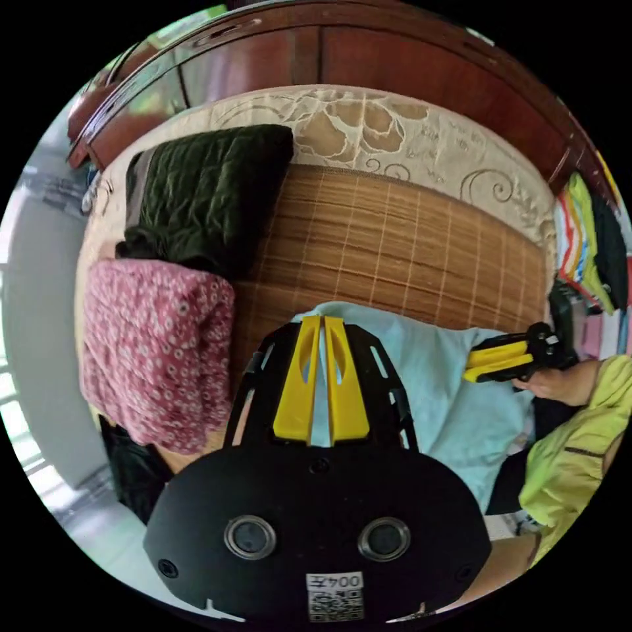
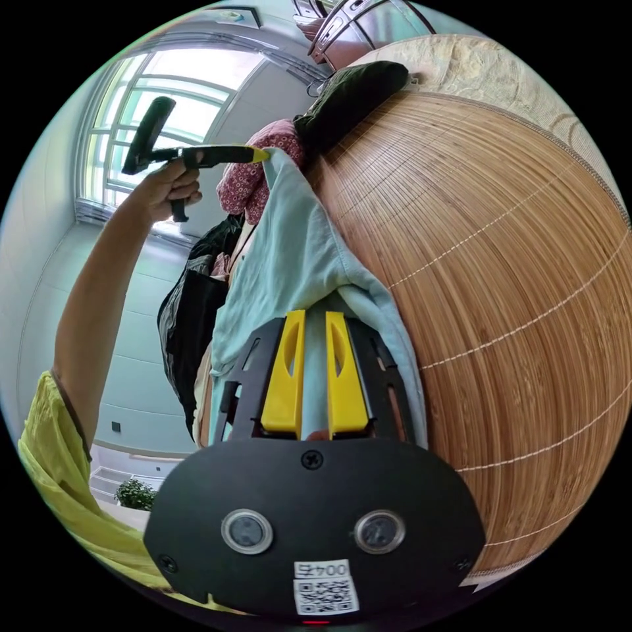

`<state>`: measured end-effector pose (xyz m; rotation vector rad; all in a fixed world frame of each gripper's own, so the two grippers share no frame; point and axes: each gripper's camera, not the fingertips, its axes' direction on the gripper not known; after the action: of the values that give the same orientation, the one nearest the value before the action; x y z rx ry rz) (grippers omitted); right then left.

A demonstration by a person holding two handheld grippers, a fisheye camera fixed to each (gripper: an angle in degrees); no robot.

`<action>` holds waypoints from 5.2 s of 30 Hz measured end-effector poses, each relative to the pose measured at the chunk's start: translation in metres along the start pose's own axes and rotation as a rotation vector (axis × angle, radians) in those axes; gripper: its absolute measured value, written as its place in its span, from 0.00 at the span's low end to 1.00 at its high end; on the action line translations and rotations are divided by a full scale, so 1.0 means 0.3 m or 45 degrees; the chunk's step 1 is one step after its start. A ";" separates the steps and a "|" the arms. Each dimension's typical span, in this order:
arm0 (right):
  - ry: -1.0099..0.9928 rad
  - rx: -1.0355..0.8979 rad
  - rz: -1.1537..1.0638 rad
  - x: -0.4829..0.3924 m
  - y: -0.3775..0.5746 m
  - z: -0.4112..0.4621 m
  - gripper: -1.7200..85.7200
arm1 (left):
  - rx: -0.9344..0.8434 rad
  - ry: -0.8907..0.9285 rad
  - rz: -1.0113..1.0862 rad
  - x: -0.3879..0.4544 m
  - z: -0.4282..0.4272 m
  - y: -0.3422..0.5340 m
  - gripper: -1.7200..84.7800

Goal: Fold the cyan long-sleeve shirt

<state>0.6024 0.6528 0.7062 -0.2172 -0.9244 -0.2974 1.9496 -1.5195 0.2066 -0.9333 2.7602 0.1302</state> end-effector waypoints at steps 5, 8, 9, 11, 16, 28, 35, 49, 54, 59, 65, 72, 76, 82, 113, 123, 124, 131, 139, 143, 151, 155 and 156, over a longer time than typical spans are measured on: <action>0.006 -0.005 0.022 0.002 0.005 0.002 0.08 | -0.091 -0.949 0.079 0.297 0.117 -0.088 0.03; -0.012 0.002 0.025 -0.001 0.013 0.002 0.08 | -0.004 -0.965 -0.036 0.348 0.127 -0.026 0.03; -0.012 0.007 0.022 -0.007 0.017 0.003 0.08 | 0.035 -0.895 -0.101 0.339 0.109 -0.002 0.03; -0.010 0.017 0.019 -0.016 0.023 0.003 0.08 | 0.264 -0.561 -0.347 0.302 0.025 0.149 0.03; 0.029 0.037 -0.011 -0.059 0.045 0.006 0.08 | 0.638 -0.072 -0.640 0.386 0.024 0.584 0.03; 0.344 0.091 -0.158 -0.211 0.110 0.044 0.04 | 0.662 0.211 -0.894 0.479 0.323 0.984 0.02; 0.314 0.088 -0.175 -0.271 0.144 0.090 0.01 | 0.604 0.292 -0.710 0.615 0.390 0.921 0.02; 0.743 -0.102 -0.641 -0.615 0.286 0.382 0.01 | 0.626 0.232 -0.822 0.919 0.362 1.607 0.02; 0.979 -0.228 -0.896 -0.754 0.405 0.534 0.01 | 0.472 0.273 -1.216 1.181 0.449 2.197 0.02; 0.736 -0.385 -0.962 -0.828 0.533 0.581 0.01 | 0.483 0.307 -1.649 1.442 0.529 2.684 0.02; 0.816 -0.450 -0.899 -0.881 0.733 0.588 0.01 | 0.517 0.369 -1.641 1.494 0.585 2.802 0.02; 1.006 -0.210 -0.955 -0.923 0.939 0.633 0.01 | 0.381 0.268 -1.551 1.531 0.615 2.827 0.02; 0.920 -0.344 -0.928 -0.951 0.869 0.608 0.01 | 0.392 0.294 -1.554 1.544 0.639 2.893 0.02; 1.017 -0.141 -1.152 -0.979 0.639 0.461 0.06 | 0.460 0.394 -1.583 1.552 0.680 3.007 0.02; 1.166 -0.312 -1.319 -0.837 0.345 0.807 0.06 | 0.561 0.577 -1.645 1.587 0.811 3.308 0.02; 1.294 -0.270 -1.401 -0.854 0.377 0.814 0.04 | 0.572 0.595 -1.645 1.592 0.833 3.339 0.02; 1.315 -0.264 -1.418 -0.852 0.383 0.814 0.03 | 0.574 0.597 -1.646 1.592 0.836 3.342 0.02; 1.258 -0.203 -1.330 -0.775 0.378 0.771 0.01 | 0.579 0.608 -1.650 1.593 0.850 3.352 0.02; 1.070 -0.015 -1.032 -0.835 0.363 0.665 0.02 | 0.582 0.607 -1.646 1.594 0.862 3.354 0.02; 1.186 0.056 -0.987 -0.867 0.375 0.675 0.01 | 0.589 0.619 -1.648 1.592 0.870 3.357 0.02; 1.075 0.105 -0.846 -0.832 0.378 0.615 0.03 | 0.595 0.626 -1.647 1.590 0.883 3.358 0.02; 1.003 0.026 -0.993 -0.889 0.378 0.726 0.09 | 0.597 0.633 -1.650 1.588 0.889 3.359 0.02; 0.984 -0.046 -0.989 -0.873 0.369 0.765 0.11 | 0.598 0.634 -1.651 1.588 0.890 3.359 0.02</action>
<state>0.3201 0.8691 0.6224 0.2358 -0.1921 -1.0335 1.0177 -0.9583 -0.1546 -2.5043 1.7544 -0.9884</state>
